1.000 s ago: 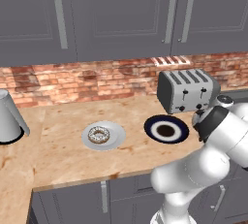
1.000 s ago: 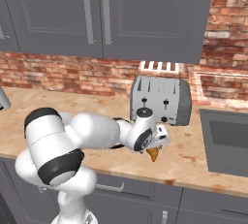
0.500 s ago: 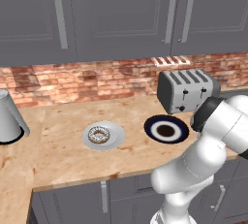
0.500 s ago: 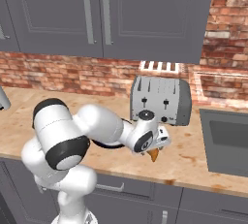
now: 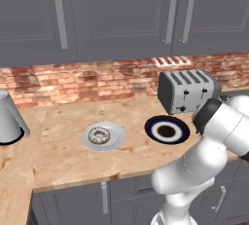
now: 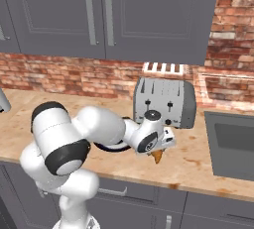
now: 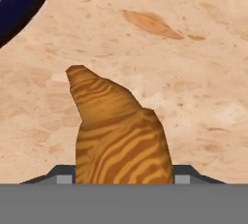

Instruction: Place the pastries on the plates.

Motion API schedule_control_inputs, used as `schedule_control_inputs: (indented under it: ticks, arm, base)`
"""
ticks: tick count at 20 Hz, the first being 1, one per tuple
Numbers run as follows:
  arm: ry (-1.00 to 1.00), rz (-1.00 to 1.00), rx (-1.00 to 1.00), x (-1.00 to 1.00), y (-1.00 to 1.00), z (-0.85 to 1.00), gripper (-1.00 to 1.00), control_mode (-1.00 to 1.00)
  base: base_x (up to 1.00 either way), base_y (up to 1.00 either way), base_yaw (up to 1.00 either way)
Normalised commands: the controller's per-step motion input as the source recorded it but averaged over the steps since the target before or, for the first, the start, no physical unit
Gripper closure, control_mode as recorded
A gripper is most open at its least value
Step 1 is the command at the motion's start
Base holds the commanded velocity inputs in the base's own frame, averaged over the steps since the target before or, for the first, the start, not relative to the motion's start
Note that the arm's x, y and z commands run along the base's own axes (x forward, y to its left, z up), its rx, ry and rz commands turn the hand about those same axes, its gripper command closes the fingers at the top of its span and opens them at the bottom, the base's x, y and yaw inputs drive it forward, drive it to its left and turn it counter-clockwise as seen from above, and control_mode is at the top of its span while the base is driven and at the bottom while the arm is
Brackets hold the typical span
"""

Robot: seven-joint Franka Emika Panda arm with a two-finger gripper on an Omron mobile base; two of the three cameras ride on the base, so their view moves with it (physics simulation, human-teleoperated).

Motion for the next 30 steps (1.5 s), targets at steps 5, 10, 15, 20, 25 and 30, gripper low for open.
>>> schedule_control_inputs:
  ticks: [5,10,15,20,25,30]
  arm:
    - [-0.15,0.00,0.10,0.00,0.10,0.97,1.00,-1.00]
    - [-0.15,0.00,0.09,0.00,0.42,0.96,1.00,-1.00]
    - [-0.09,0.00,0.01,0.00,0.98,0.29,1.00,-1.00]
    - [-0.03,0.00,0.00,0.00,1.00,0.00,1.00,-1.00]
    - [-0.01,0.00,0.00,0.01,0.65,-0.04,1.00,-1.00]
    - [0.00,0.00,0.00,0.10,0.06,-0.01,1.00,-1.00]
  base:
    - [0.00,0.00,0.00]
    - [0.00,0.00,0.00]
    - [0.00,0.00,0.00]
    - [0.00,0.00,0.00]
    - [0.00,0.00,0.00]
    - [0.00,0.00,0.00]
